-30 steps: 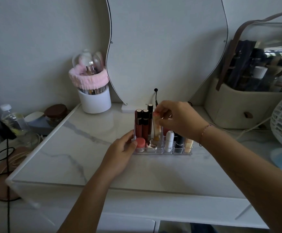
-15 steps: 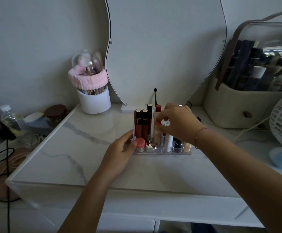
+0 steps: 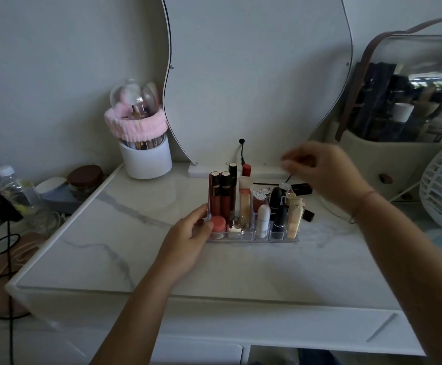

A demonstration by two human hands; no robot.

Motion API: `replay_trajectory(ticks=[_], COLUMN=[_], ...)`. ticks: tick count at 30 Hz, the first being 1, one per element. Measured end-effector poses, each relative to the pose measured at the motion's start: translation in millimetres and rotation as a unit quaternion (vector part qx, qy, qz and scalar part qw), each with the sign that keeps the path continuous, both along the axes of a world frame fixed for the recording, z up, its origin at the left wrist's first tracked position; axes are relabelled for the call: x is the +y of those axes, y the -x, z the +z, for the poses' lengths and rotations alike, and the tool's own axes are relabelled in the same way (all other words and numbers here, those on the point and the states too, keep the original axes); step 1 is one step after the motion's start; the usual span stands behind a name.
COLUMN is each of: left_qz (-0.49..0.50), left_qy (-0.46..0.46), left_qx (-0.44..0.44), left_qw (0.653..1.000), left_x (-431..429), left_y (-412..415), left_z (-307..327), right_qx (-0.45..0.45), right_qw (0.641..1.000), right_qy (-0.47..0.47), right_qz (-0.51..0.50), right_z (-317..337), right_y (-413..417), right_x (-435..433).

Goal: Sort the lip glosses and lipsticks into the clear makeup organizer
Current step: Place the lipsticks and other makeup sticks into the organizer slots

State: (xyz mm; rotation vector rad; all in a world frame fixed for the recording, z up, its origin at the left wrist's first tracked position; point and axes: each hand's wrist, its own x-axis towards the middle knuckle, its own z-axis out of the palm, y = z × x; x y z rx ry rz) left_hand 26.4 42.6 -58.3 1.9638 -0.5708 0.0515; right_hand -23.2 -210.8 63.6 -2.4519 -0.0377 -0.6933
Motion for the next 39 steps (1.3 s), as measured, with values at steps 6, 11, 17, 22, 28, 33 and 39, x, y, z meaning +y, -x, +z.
replay_trajectory(ticks=[6,11,17,22,28,33,39], left_qz=[0.003,0.008,0.009,0.008,0.008,0.011,0.010], left_qy=[-0.012,-0.004,0.002,0.001,-0.005,-0.005,-0.010], left_qx=[-0.013,-0.013,-0.008,-0.006,0.000,0.004,0.010], left_qw=[1.000,1.000,1.000,1.000,1.000,1.000,1.000], left_x=[0,-4,-4,-5,-4,-4,-3], left_y=[2,3,3,3,3,1,2], left_z=[5,5,6,7,7,4,6], right_qx=[0.096,0.246,0.228,0.102,-0.054,-0.131,-0.062], right_qw=[0.990,0.958,0.956,0.983,0.979,0.976,0.994], right_qy=[0.035,0.136,0.128,-0.016,-0.091,-0.161,-0.083], right_qz=[-0.096,-0.061,-0.134,-0.154,-0.174,-0.070,0.045], right_z=[-25,-68,-91,-87,-44,2,15], right_y=[4,2,-6,4,15,24,14], right_x=[-57,-54,-52,-59,-51,-18,32])
